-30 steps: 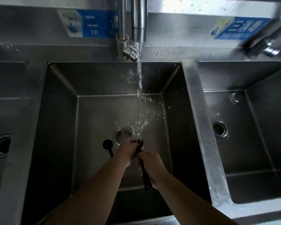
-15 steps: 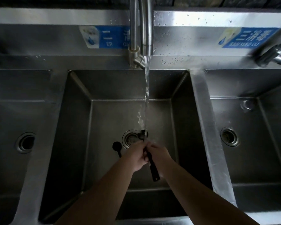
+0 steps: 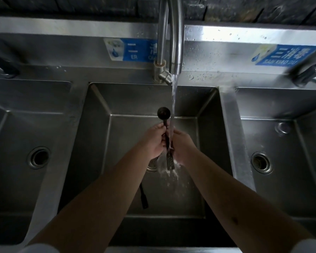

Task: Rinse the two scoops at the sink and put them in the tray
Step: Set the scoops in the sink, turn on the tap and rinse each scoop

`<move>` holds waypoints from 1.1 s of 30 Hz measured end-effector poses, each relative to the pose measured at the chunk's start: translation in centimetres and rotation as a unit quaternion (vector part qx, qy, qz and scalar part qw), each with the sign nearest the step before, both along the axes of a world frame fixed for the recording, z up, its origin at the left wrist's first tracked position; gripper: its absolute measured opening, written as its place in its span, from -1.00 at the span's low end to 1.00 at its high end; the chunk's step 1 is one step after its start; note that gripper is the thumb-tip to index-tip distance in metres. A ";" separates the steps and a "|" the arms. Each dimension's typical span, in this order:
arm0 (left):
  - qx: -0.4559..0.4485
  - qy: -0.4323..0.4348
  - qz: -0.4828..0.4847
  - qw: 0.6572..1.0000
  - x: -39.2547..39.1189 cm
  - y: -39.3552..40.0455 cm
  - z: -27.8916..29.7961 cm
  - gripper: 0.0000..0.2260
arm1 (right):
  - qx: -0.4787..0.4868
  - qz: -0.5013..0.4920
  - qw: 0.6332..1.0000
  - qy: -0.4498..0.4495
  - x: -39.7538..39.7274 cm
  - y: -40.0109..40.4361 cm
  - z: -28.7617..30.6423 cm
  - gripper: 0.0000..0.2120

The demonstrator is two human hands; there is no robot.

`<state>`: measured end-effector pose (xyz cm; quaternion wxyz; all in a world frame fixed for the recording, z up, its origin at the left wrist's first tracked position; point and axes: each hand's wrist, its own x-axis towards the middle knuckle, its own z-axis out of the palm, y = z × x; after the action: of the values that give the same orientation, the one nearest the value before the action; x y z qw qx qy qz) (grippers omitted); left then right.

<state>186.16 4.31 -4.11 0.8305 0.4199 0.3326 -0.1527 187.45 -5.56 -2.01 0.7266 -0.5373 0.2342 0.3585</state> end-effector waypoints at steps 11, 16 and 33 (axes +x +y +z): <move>0.022 -0.014 -0.003 1.000 -1.0 0.1 0.0 -0.76 | -0.135 0.040 0.988 -0.066 -2.3 0.3 0.2 -0.86; 0.029 0.034 -0.046 0.998 -4.4 -0.9 -2.0 -0.83 | -0.137 0.031 0.990 -0.016 -5.9 -0.8 -0.8 -0.83; 0.002 0.099 -0.044 0.994 -10.6 -3.4 -3.1 -0.79 | -0.049 -0.010 0.993 0.106 -11.3 -4.5 -1.7 -0.79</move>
<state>175.56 0.93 -7.19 0.7852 0.4185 0.3944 -0.2296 176.12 -10.08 -3.68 0.6741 -0.5286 0.3322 0.3947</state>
